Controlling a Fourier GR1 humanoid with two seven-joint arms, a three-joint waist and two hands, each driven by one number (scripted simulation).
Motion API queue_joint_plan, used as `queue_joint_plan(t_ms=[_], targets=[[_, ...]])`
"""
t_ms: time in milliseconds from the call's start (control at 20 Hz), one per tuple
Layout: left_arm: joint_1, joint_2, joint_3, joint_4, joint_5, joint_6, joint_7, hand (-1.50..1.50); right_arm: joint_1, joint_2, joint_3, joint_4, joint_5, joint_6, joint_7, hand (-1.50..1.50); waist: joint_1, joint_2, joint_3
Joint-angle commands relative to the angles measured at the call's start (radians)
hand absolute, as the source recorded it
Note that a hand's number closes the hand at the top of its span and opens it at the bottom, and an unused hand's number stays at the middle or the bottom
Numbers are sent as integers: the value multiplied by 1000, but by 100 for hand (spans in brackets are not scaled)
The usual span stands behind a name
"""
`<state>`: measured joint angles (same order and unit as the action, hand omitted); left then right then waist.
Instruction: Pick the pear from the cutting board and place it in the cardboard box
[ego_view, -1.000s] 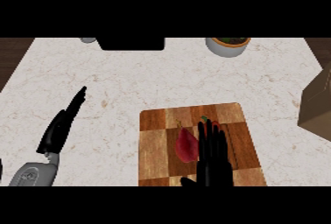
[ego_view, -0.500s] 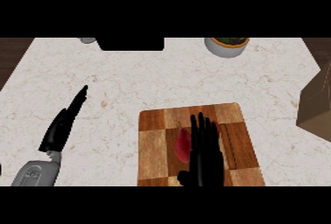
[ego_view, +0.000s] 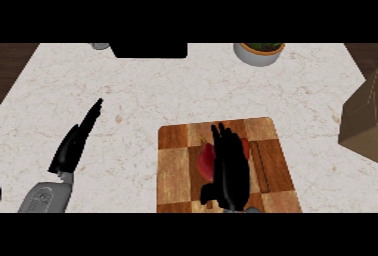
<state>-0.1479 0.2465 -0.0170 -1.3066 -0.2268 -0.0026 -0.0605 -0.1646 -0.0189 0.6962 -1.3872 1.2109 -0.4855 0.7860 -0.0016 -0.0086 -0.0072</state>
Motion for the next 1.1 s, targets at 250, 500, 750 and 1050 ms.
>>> queue_joint_plan(t_ms=[250,500,750,1050], targets=[[59,-26,-15,-33,-16,-2,-23,0,-20,-14,-25,97,240,-98,5,150,5,7,7],[-22,8,40,8,-1,-31,4,0,-65,19,10,110,331,-144,119,150,4,9,7],[28,-19,9,-48,-11,-28,20,0,-119,-36,-145,116,167,46,3,150,12,11,7],[23,-8,19,-28,-1,-44,0,0,-242,-170,-311,145,-104,438,-99,150,18,14,6]])
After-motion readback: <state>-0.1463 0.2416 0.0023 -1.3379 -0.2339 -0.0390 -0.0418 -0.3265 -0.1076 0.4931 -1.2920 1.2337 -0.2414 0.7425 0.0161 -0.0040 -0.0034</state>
